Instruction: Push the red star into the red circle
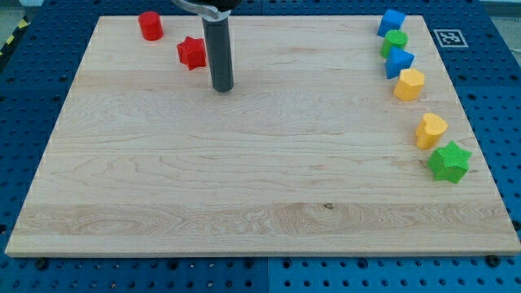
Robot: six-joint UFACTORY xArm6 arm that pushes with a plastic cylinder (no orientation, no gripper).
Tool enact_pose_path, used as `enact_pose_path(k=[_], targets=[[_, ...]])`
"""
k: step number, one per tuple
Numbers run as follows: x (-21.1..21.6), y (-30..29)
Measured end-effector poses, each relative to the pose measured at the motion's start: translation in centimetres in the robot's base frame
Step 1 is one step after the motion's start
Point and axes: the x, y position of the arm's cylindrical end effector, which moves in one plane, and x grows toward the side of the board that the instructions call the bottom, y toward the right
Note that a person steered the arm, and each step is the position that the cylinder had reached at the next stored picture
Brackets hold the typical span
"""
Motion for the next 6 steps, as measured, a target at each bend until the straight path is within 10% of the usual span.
enact_pose_path(k=[6], targets=[[-5.9,-3.9]])
